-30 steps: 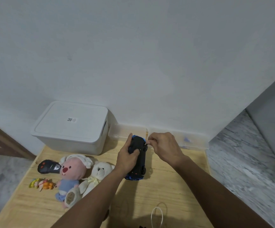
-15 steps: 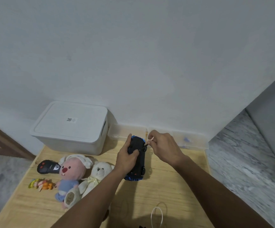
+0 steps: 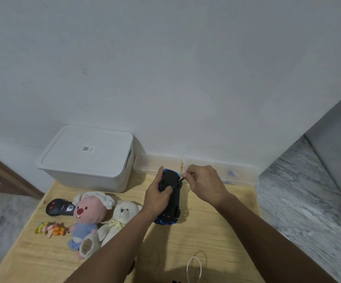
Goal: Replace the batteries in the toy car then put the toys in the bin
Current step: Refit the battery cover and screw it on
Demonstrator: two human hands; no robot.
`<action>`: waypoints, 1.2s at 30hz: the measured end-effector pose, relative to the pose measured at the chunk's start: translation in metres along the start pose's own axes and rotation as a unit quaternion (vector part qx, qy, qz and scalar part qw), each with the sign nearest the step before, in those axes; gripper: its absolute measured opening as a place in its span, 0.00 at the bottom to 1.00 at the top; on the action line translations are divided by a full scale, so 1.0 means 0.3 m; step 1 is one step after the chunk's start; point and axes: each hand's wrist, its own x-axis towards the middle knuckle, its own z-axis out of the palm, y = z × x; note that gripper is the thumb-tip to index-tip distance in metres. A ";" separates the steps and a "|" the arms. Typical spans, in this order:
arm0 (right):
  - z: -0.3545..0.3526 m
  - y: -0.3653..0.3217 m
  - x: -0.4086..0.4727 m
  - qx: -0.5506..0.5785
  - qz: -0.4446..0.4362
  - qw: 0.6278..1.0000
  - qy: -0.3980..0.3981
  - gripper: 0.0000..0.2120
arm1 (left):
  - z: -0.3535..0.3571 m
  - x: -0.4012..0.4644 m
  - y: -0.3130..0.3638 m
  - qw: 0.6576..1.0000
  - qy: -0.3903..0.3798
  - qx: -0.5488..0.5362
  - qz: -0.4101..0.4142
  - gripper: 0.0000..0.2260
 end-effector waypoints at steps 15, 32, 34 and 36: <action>0.026 -0.005 0.005 -0.085 0.010 0.996 -0.036 0.17 | 0.005 -0.014 0.012 1.000 0.000 0.002 -0.006 0.32; 0.110 0.000 0.006 0.257 0.213 0.940 -0.076 0.18 | -0.017 -0.020 0.014 0.976 -0.038 -0.146 -0.159 0.14; 0.125 -0.009 0.004 0.310 0.227 0.920 -0.076 0.17 | -0.021 -0.023 0.011 0.970 -0.054 -0.173 -0.164 0.14; 0.134 -0.015 0.006 0.348 0.249 0.901 -0.072 0.18 | -0.028 -0.023 0.005 0.965 -0.063 -0.188 -0.170 0.14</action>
